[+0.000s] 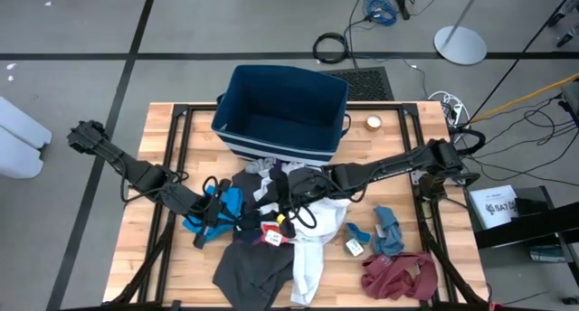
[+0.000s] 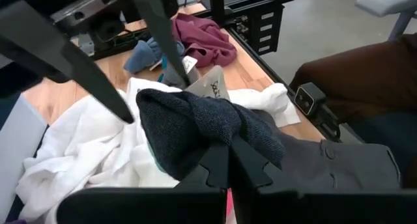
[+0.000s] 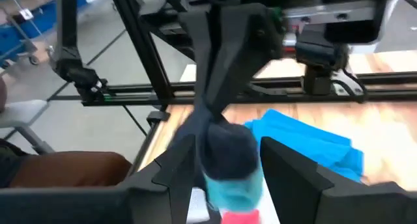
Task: Sort clothes
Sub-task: Move the black sock to the right of the table
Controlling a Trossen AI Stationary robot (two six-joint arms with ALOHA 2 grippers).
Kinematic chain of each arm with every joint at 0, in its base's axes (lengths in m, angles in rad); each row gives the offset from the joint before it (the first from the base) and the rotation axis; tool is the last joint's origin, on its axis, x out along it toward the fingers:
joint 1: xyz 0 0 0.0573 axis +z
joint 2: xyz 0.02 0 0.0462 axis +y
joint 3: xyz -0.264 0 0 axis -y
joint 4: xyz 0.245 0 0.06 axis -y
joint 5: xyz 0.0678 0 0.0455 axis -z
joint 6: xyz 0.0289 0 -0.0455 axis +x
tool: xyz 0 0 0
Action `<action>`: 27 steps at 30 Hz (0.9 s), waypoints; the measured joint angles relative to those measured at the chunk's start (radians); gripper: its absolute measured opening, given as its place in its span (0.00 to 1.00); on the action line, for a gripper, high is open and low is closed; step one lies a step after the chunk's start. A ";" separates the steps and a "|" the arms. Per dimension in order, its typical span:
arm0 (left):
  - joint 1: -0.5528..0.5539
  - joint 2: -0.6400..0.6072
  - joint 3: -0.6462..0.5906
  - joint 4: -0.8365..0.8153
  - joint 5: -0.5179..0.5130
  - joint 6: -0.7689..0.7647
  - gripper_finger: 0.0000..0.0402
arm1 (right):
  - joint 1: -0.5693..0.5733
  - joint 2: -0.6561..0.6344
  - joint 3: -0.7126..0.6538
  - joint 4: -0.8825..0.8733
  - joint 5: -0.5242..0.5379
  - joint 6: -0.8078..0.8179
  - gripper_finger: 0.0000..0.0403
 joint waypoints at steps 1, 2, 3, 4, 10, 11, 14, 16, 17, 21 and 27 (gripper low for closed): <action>0.000 0.000 0.000 -0.001 0.000 0.001 0.00 | 0.000 0.001 0.000 -0.004 -0.001 -0.001 0.40; 0.000 0.000 0.000 0.000 0.000 0.002 0.00 | 0.000 0.004 -0.001 -0.003 -0.003 -0.001 0.40; 0.000 0.000 0.000 -0.001 0.000 0.003 0.00 | 0.000 0.012 0.000 0.014 -0.011 -0.001 0.40; 0.000 0.000 0.000 -0.001 0.000 0.004 0.00 | 0.000 0.015 0.001 0.020 -0.022 -0.002 0.40; 0.001 0.000 0.000 -0.002 0.000 0.005 0.00 | 0.005 0.043 0.000 0.065 -0.025 -0.003 0.40; 0.001 0.000 0.000 -0.002 0.000 0.005 0.00 | 0.005 0.046 0.001 0.064 -0.025 -0.007 0.39; 0.001 0.000 0.000 -0.004 0.000 0.001 0.00 | 0.008 0.048 -0.001 0.055 -0.025 -0.020 0.34; 0.001 0.000 0.000 -0.006 -0.001 0.000 0.01 | 0.009 0.048 -0.001 0.055 -0.024 -0.031 0.28; 0.001 0.000 0.000 -0.006 -0.001 -0.001 0.01 | 0.010 0.048 -0.001 0.055 -0.024 -0.035 0.24; 0.001 0.000 0.000 -0.006 -0.025 -0.006 0.06 | 0.010 0.048 -0.001 0.055 -0.024 -0.055 0.05; 0.001 0.000 0.000 -0.014 -0.077 -0.054 0.27 | 0.010 0.048 -0.001 0.053 -0.024 -0.058 0.03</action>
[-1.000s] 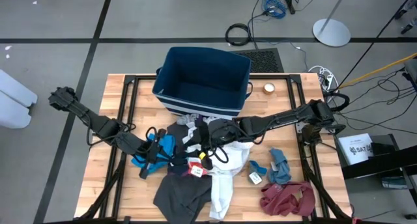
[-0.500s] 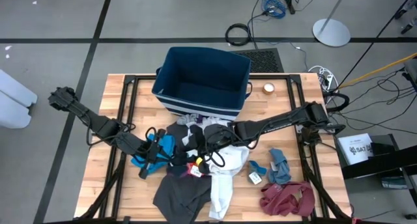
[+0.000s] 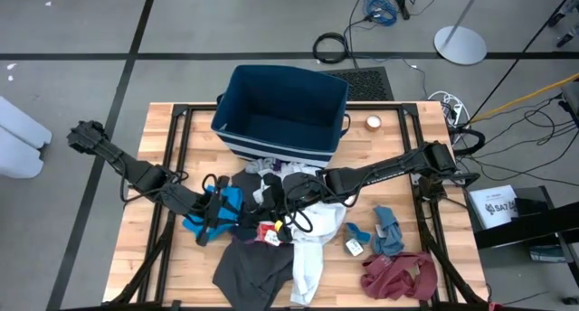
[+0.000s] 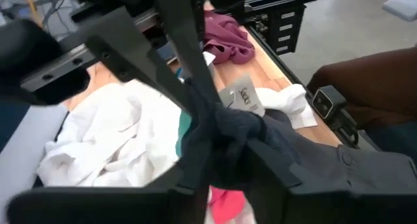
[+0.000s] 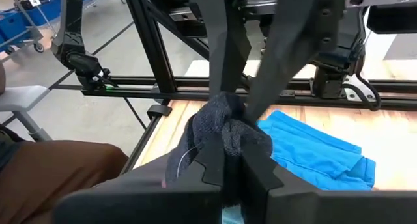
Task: Sort clothes
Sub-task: Move the black sock to the right of the table
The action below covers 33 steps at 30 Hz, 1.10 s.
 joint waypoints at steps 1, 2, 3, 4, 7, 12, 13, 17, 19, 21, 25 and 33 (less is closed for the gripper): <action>0.000 0.000 0.000 -0.008 -0.009 -0.001 0.31 | 0.000 0.000 0.000 -0.001 0.000 0.000 0.02; 0.000 0.000 0.000 -0.016 -0.018 -0.001 0.34 | 0.000 0.000 0.000 -0.001 0.000 0.001 0.01; 0.000 0.000 0.000 -0.019 -0.027 -0.001 0.38 | 0.000 0.000 0.000 -0.003 0.000 0.002 0.01; 0.000 -0.003 0.000 -0.019 -0.032 0.000 0.41 | 0.000 0.000 0.000 -0.008 0.000 0.003 0.01; 0.000 -0.028 0.001 -0.025 -0.082 0.022 0.47 | 0.005 -0.016 0.000 -0.063 0.009 0.003 0.01; 0.001 -0.098 0.013 -0.083 -0.169 -0.003 0.49 | 0.022 -0.080 0.000 -0.191 0.060 0.003 0.01; 0.000 -0.114 0.013 -0.087 -0.169 -0.005 0.49 | 0.028 -0.097 0.000 -0.227 0.084 0.003 0.01; 0.000 -0.163 0.013 -0.112 -0.169 -0.053 0.49 | 0.058 -0.175 0.000 -0.392 0.201 0.028 0.01; 0.000 -0.175 0.013 -0.125 -0.169 -0.068 0.49 | 0.077 -0.215 0.000 -0.461 0.257 0.056 0.01; 0.000 -0.178 0.014 -0.126 -0.168 -0.080 0.49 | 0.100 -0.253 0.000 -0.528 0.297 0.085 0.01; 0.000 -0.171 0.014 -0.127 -0.168 -0.080 0.49 | 0.148 -0.330 0.000 -0.638 0.339 0.162 0.01; 0.000 -0.162 0.014 -0.127 -0.168 -0.081 0.49 | 0.273 -0.409 0.000 -0.941 0.381 0.433 0.01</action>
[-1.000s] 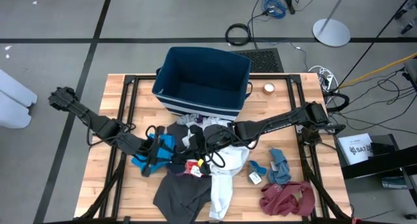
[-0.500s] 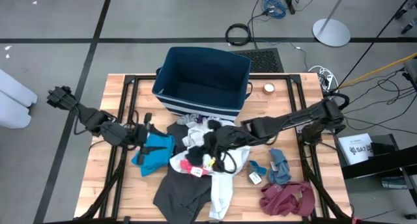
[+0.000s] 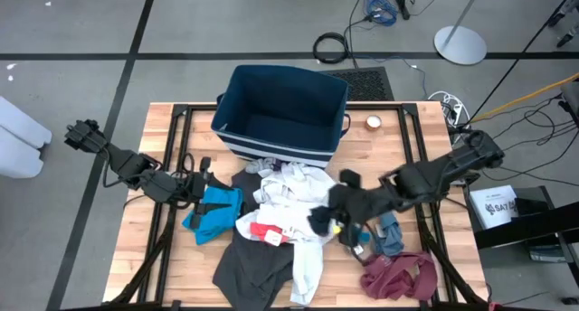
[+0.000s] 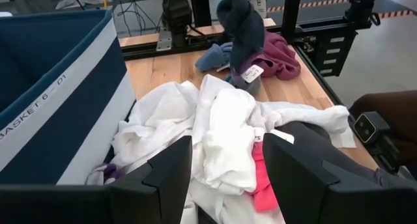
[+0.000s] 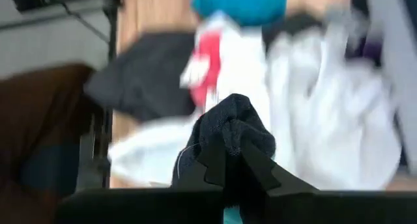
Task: Sort clothes
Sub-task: Move the black sock to the right of the table
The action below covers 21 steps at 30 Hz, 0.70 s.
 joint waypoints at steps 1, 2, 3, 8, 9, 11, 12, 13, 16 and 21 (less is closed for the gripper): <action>0.000 0.000 0.000 0.000 0.000 0.000 0.49 | 0.019 0.000 0.000 -0.039 -0.001 0.040 0.01; 0.000 0.000 0.000 0.000 0.000 0.000 0.49 | 0.037 0.002 0.000 -0.078 -0.004 0.081 0.01; 0.000 0.000 0.000 0.000 0.000 0.000 0.49 | 0.056 0.004 0.000 -0.115 -0.010 0.124 0.01; 0.000 0.001 0.000 0.000 0.000 -0.001 0.49 | 0.144 0.010 0.000 -0.344 0.008 0.389 0.01; 0.000 0.002 0.000 0.000 0.001 -0.001 0.49 | 0.159 0.010 0.000 -0.399 0.034 0.452 0.01; 0.000 0.002 0.000 0.001 0.001 -0.001 0.49 | 0.184 0.010 0.000 -0.513 0.084 0.573 0.01; 0.000 0.003 0.000 0.002 0.001 -0.001 0.49 | 0.193 0.010 0.000 -0.560 0.094 0.629 0.01; 0.000 0.004 0.000 0.004 0.001 -0.001 0.49 | 0.198 0.010 -0.001 -0.595 0.097 0.676 0.01; 0.000 0.009 0.000 0.004 0.001 -0.001 0.49 | 0.206 0.010 -0.023 -0.611 0.095 0.736 0.01; 0.000 0.020 0.000 0.004 0.001 -0.001 0.49 | 0.210 0.010 -0.102 -0.573 0.075 0.752 0.01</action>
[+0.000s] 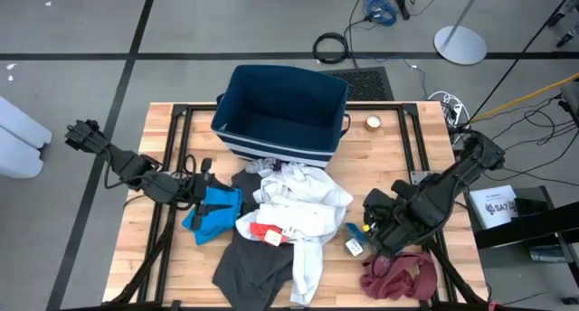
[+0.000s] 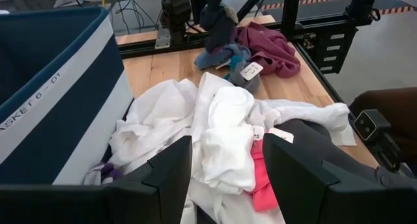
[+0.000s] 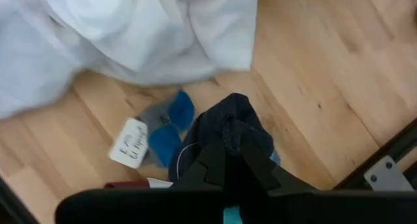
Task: Sort clothes
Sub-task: Move the black sock to the right of the table
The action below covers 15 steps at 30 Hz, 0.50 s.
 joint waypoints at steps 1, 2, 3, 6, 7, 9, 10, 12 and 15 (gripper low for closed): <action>0.000 0.003 0.000 0.000 0.000 0.000 0.49 | -0.001 0.001 -0.020 0.000 -0.021 0.004 0.01; 0.000 0.005 0.000 0.000 0.000 0.000 0.49 | -0.001 0.001 -0.041 -0.001 -0.042 0.014 0.01; 0.000 0.007 0.000 0.000 0.000 0.000 0.49 | -0.002 0.001 -0.061 0.001 -0.057 0.026 0.01; 0.000 0.012 0.000 0.000 0.000 0.000 0.49 | -0.002 0.000 -0.110 0.029 -0.067 0.051 0.02; 0.000 0.013 0.000 0.000 0.001 0.000 0.49 | -0.002 0.000 -0.122 0.038 -0.073 0.055 0.03; 0.000 0.015 0.000 0.000 0.001 0.000 0.49 | -0.002 0.000 -0.141 0.073 -0.103 0.053 0.05; 0.000 0.015 0.000 0.000 0.001 0.000 0.49 | -0.002 0.001 -0.145 0.095 -0.116 0.048 0.06; 0.000 0.017 0.000 0.000 0.001 0.000 0.49 | -0.002 0.001 -0.145 0.135 -0.130 0.039 0.10; 0.000 0.019 0.000 0.000 0.001 0.000 0.49 | -0.002 0.000 -0.145 0.187 -0.142 0.030 0.16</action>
